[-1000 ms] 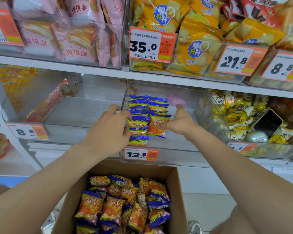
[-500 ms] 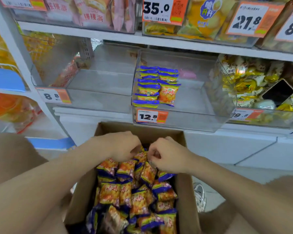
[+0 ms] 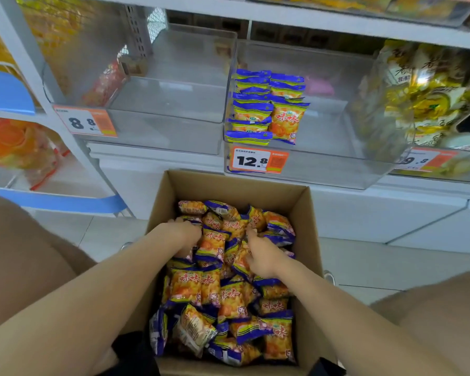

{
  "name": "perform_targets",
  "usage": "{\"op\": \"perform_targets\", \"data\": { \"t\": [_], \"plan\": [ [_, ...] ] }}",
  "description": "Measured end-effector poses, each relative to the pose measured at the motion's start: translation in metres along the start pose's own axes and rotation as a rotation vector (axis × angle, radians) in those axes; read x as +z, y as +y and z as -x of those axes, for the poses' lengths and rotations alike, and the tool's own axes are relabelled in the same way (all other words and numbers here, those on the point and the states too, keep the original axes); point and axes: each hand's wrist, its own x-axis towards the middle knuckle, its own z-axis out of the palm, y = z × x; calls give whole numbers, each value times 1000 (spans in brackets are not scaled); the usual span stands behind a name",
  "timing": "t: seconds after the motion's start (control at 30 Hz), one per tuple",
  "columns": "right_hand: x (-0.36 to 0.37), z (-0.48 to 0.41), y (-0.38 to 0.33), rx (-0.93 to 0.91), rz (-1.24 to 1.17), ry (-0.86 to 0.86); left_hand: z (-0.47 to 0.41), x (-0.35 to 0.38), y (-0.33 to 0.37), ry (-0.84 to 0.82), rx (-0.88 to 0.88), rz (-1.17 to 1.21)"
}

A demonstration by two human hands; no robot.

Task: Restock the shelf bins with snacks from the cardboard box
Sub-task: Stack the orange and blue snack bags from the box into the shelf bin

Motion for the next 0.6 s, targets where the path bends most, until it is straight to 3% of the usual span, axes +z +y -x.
{"op": "perform_targets", "data": {
  "t": [0.2, 0.33, 0.47, 0.6],
  "plan": [
    [-10, 1, -6, -65, 200, -46, 4, -12, -2, 101, -21, -48],
    [-32, 18, -13, -194, -104, 49, 16, -26, -3, 194, 2, 217],
    [-66, 46, -34, -271, -346, 156, 50, -54, 0, 208, 161, 573],
    [-92, 75, -43, -237, -448, 189, 83, -75, 1, 298, 296, 645]
  ]
}}
